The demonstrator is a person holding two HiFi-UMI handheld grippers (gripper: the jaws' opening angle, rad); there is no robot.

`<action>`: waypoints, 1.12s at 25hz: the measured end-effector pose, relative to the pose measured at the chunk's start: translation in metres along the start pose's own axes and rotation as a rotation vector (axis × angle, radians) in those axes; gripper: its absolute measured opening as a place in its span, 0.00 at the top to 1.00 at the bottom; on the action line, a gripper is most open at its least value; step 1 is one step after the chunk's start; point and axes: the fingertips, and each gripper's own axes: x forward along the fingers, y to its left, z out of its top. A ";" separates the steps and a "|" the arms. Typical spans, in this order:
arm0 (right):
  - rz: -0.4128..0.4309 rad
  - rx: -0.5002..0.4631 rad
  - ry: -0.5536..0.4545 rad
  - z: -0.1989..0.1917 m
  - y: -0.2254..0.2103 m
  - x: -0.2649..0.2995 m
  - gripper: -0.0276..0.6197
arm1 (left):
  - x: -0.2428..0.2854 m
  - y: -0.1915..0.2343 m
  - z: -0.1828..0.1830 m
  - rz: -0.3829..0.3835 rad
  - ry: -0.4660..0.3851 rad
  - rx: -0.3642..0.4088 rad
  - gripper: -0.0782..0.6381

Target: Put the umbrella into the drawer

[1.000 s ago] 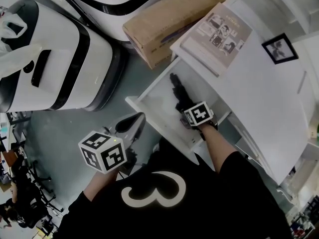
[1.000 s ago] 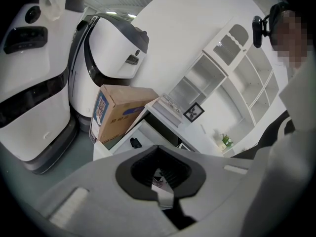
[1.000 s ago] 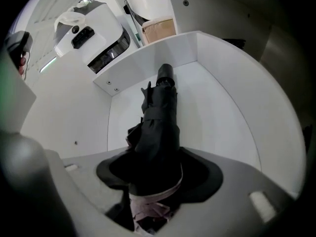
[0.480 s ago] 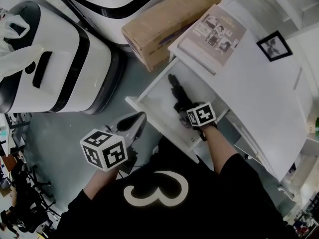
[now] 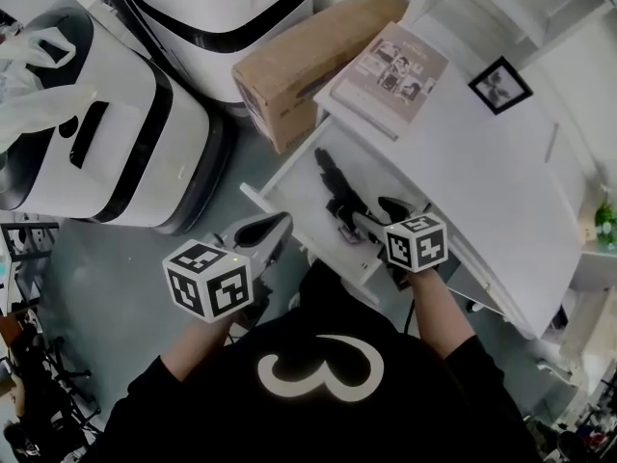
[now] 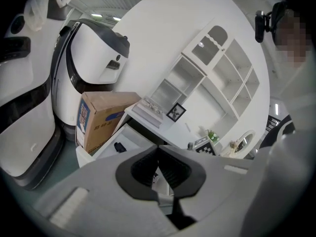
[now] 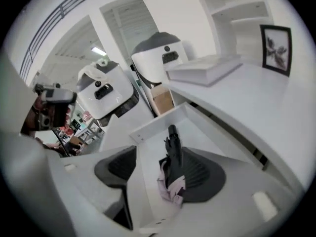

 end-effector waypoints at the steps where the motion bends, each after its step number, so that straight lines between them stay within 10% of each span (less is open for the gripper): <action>1: 0.022 0.005 -0.041 0.009 0.010 -0.014 0.54 | -0.002 -0.005 0.000 -0.008 -0.003 0.011 0.88; 12: 0.172 0.112 -0.517 0.070 0.099 -0.157 0.93 | -0.032 -0.066 0.007 -0.119 -0.055 0.106 0.88; 28: 0.098 -0.042 -0.595 0.057 0.139 -0.216 0.95 | -0.057 -0.128 0.011 -0.235 -0.103 0.226 0.88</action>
